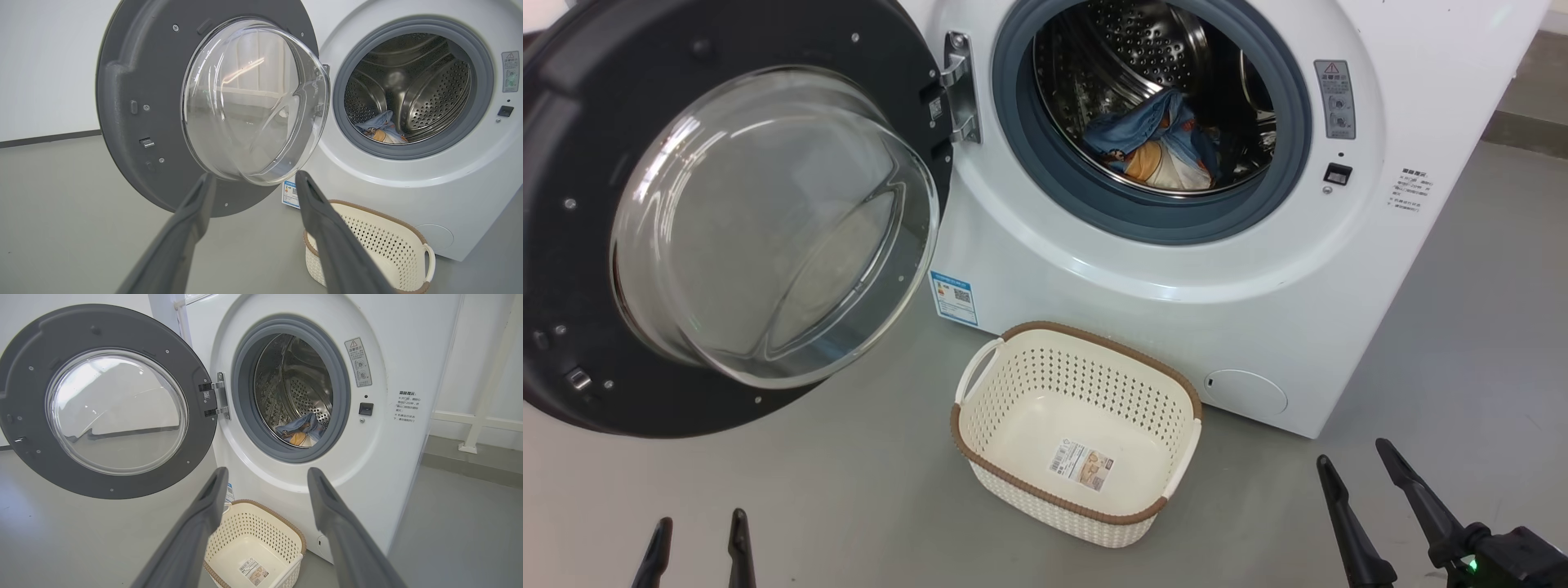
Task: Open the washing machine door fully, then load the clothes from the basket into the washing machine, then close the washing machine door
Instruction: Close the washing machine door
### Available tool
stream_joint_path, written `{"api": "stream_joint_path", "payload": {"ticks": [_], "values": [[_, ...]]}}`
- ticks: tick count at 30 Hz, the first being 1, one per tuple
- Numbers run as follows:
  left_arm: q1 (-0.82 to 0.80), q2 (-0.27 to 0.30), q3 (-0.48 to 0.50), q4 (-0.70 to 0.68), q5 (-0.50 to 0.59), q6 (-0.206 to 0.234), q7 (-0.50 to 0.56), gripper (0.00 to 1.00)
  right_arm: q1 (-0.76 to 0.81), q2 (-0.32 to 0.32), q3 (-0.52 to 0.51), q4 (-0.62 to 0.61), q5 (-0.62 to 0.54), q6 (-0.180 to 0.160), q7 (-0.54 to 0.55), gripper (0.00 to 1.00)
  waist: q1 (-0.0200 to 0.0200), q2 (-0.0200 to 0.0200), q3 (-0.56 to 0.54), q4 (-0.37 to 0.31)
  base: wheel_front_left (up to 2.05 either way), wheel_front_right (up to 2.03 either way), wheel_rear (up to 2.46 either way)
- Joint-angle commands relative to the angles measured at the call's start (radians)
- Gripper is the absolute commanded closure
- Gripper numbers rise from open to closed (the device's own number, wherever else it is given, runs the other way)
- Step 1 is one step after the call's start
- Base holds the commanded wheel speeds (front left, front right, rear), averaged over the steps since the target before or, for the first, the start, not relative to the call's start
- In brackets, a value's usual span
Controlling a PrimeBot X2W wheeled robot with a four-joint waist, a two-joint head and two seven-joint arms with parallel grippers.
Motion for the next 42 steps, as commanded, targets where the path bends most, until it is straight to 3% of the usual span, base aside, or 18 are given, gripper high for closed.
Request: {"api": "stream_joint_path", "payload": {"ticks": [1, 13, 14, 16, 28, 33, 42], "values": [[-0.029, 0.020, 0.040, -0.012, -0.010, 0.000, -0.003, 0.00, -0.005, -0.018, 0.027, -0.020, -0.015, 0.002, -0.005, 0.00, 0.0000, 0.0000, -0.001, -0.002, 0.00, 0.00, 0.00], [-0.028, 0.021, 0.029, -0.014, -0.015, -0.001, -0.002, 0.02, -0.005, -0.025, 0.033, -0.018, -0.013, 0.002, -0.005, 0.00, 0.0000, 0.0000, -0.002, -0.008, 0.00, 0.00, 0.00], [-0.028, 0.021, 0.029, -0.014, -0.015, -0.001, -0.002, 0.49, -0.005, -0.025, 0.033, -0.018, -0.013, 0.002, -0.005, 0.00, 0.0000, 0.0000, -0.001, -0.008, 0.00, 0.00, 0.00], [-0.029, 0.022, 0.028, -0.014, -0.014, -0.001, -0.002, 1.00, -0.005, -0.026, 0.034, -0.018, -0.013, 0.002, -0.005, 0.00, 0.0000, 0.0000, 0.000, -0.008, 0.00, 0.00, 0.00], [-0.033, 0.018, 0.032, -0.025, -0.018, -0.005, -0.007, 1.00, -0.005, -0.028, 0.031, -0.018, -0.012, 0.002, -0.005, 0.00, 0.0000, 0.0000, 0.000, -0.002, 0.00, 0.00, 0.00], [-0.045, 0.015, 0.038, -0.048, -0.029, -0.026, -0.009, 1.00, -0.003, -0.028, 0.029, -0.021, -0.013, 0.002, -0.005, 0.00, 0.0000, 0.0000, 0.002, 0.003, 0.00, 0.00, 0.00], [-0.115, -0.058, 0.153, -0.161, -0.233, -0.159, -0.014, 1.00, -0.002, -0.035, 0.024, -0.028, -0.015, 0.002, -0.005, 0.00, 0.0000, 0.0000, 0.013, 0.003, 0.00, 0.00, 0.00]]}}
